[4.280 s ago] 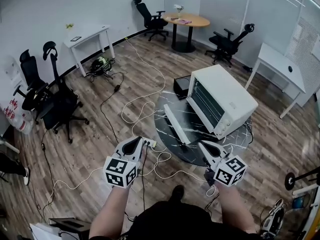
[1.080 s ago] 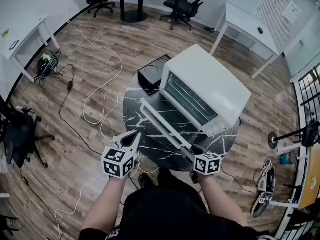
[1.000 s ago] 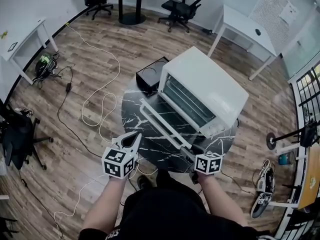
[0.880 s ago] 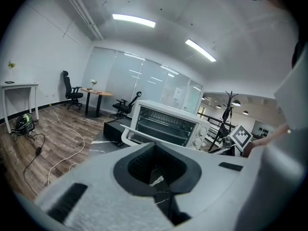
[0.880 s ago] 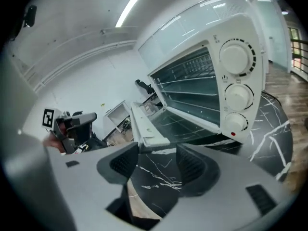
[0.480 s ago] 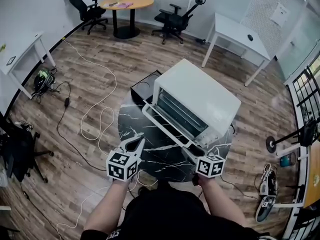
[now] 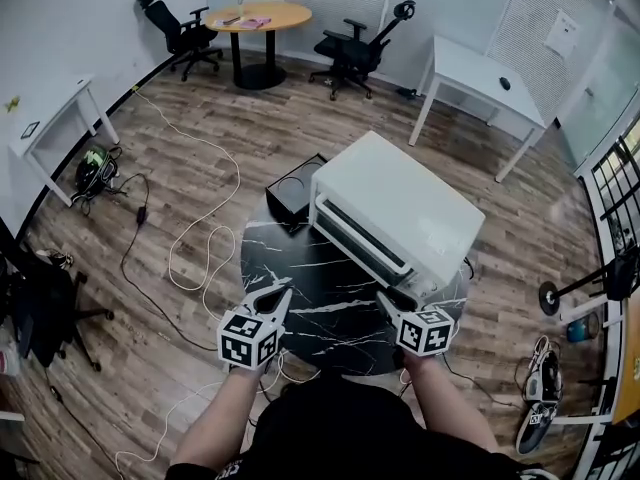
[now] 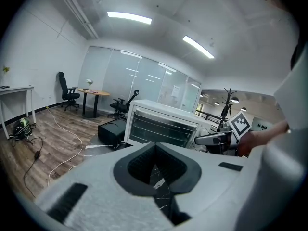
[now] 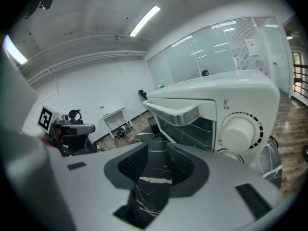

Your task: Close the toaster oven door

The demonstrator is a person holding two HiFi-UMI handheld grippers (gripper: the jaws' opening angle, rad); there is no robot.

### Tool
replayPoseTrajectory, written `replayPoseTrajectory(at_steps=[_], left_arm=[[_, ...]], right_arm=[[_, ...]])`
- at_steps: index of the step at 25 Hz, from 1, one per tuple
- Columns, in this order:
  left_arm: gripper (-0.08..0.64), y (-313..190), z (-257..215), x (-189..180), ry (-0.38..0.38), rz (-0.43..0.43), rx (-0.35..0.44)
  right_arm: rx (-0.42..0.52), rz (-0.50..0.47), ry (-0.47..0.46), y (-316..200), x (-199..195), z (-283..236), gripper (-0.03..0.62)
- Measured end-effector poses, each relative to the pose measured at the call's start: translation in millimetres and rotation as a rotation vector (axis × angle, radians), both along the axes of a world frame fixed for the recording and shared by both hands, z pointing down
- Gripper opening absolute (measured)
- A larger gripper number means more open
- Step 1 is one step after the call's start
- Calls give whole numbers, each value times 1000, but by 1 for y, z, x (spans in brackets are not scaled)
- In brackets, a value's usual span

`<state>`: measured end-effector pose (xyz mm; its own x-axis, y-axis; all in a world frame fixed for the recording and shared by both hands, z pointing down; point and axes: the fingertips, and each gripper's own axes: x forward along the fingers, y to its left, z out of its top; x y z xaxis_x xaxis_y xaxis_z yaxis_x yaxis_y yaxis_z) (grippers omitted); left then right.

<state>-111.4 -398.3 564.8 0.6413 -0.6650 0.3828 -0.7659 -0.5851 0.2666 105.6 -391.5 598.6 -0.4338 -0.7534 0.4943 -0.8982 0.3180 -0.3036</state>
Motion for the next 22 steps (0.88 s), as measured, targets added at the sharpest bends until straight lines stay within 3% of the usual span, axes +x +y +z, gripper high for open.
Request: replayPoseTrajectory(at_steps=[8,16,22], left_arm=[[9,-7,-16,-12,-22,-26,45],[9,-2,-67,-41,-47,-44,162],[9,0,-109,-53,-38,-24,264]], right_arm=[[52,-36,-1,-7,-5,-17,117],[198,-102,-16,-3,-33,-80,89],[268,-136,8,16,-54,-124,29]])
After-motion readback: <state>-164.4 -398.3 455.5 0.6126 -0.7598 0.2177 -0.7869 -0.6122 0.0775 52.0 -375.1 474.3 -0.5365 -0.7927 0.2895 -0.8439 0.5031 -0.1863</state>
